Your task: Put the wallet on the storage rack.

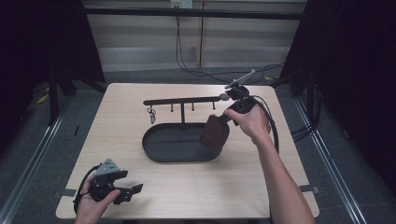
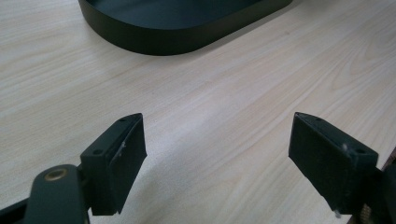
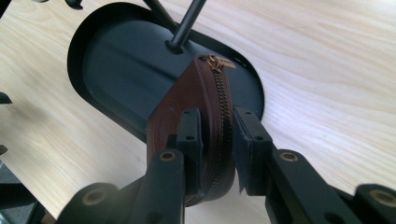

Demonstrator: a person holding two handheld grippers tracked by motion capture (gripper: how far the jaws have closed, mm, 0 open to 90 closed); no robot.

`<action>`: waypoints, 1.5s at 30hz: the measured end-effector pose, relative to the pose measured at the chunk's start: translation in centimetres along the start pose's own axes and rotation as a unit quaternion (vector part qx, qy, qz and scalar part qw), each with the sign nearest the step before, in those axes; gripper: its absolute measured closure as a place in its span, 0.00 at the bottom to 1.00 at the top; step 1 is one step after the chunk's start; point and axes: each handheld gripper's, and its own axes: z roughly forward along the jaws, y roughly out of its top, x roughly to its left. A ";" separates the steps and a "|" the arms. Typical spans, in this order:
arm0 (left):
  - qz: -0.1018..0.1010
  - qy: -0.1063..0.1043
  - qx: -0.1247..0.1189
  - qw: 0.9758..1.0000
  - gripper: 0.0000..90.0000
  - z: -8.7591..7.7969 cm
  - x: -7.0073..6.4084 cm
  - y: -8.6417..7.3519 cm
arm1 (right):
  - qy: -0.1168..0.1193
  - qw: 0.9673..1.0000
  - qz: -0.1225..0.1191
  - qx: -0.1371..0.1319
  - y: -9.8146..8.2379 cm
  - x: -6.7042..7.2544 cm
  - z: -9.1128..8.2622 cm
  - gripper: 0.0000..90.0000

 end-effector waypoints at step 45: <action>0.000 -0.001 -0.006 1.000 0.21 -0.3 0.2 0.1 | 0.089 0.990 0.086 -0.070 -3.0 -3.2 8.6 0.83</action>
